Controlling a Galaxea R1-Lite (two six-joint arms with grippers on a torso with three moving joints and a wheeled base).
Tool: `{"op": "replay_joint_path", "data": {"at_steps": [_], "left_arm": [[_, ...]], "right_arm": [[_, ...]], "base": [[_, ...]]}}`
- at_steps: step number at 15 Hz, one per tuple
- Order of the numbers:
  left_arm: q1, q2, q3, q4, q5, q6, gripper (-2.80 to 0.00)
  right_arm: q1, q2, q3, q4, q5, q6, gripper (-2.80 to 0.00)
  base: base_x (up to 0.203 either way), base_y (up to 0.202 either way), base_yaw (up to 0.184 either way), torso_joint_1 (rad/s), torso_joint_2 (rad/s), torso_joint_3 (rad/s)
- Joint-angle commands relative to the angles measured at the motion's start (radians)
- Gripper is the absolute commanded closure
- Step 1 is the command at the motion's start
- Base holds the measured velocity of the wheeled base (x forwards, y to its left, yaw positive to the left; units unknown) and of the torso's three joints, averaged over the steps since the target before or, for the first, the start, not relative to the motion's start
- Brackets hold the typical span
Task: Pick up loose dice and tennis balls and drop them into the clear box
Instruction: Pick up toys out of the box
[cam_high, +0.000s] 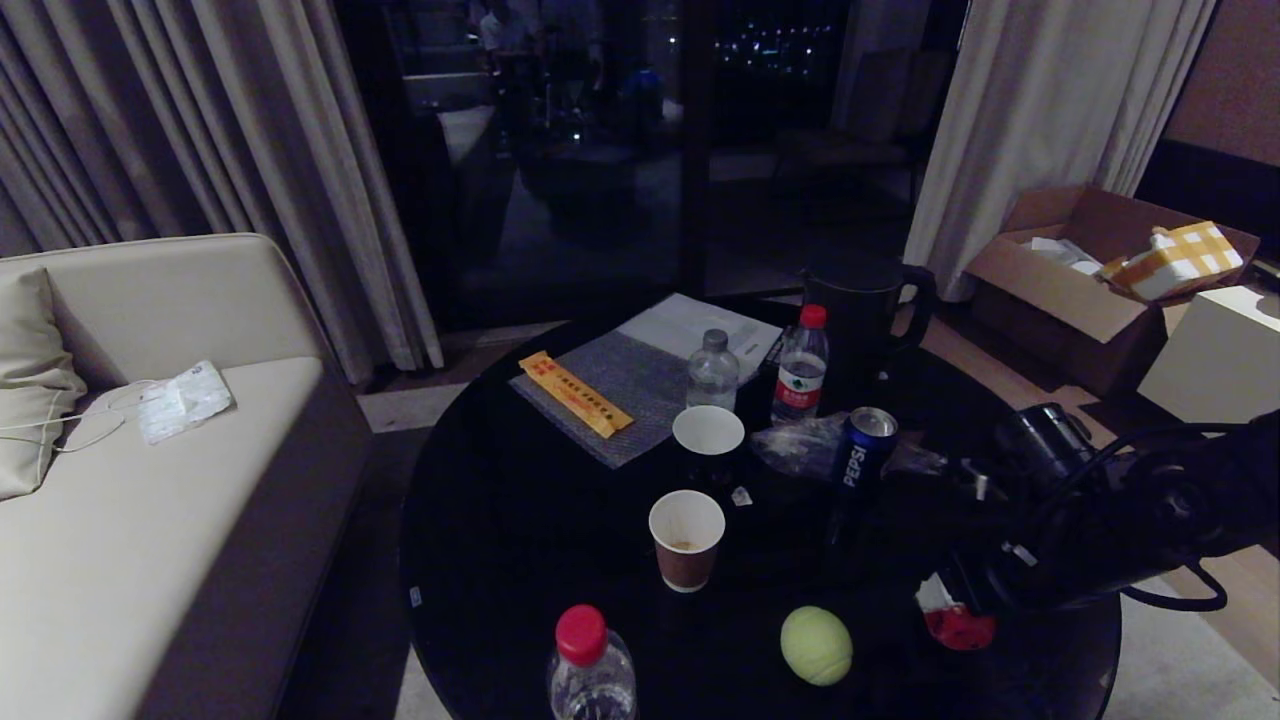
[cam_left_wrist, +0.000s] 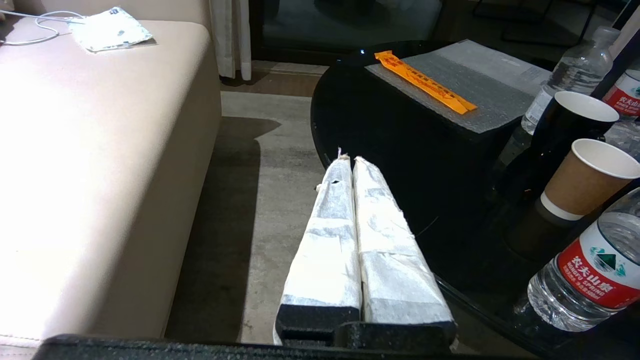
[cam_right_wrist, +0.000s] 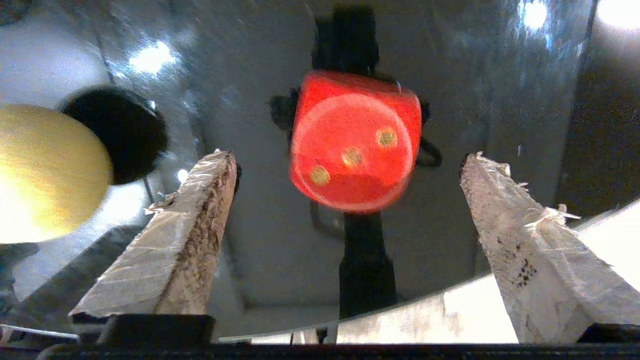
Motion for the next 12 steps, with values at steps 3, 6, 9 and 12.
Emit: {"op": "replay_joint_path", "data": {"at_steps": [3,6,9,12], "left_arm": [[0.000,0.002,0.002,0.000,0.001,-0.001,0.00],[0.000,0.002,0.002,0.000,0.001,-0.001,0.00],[0.000,0.002,0.002,0.000,0.001,-0.001,0.00],[0.000,0.002,0.002,0.000,0.001,-0.001,0.00]], "right_arm": [[0.000,0.053,0.000,0.008,0.012,0.054,-2.80],[0.003,0.092,-0.019,0.000,0.013,0.059,-2.80],[0.006,0.111,-0.032,-0.004,0.013,0.060,-2.80],[0.006,0.122,-0.042,-0.004,0.013,0.059,0.00]], "base": [[0.000,0.000,0.000,0.000,0.00,0.000],[0.000,0.000,0.000,0.000,0.00,0.000],[0.000,0.000,0.000,0.000,0.00,0.000],[0.000,0.000,0.000,0.000,0.00,0.000]]}}
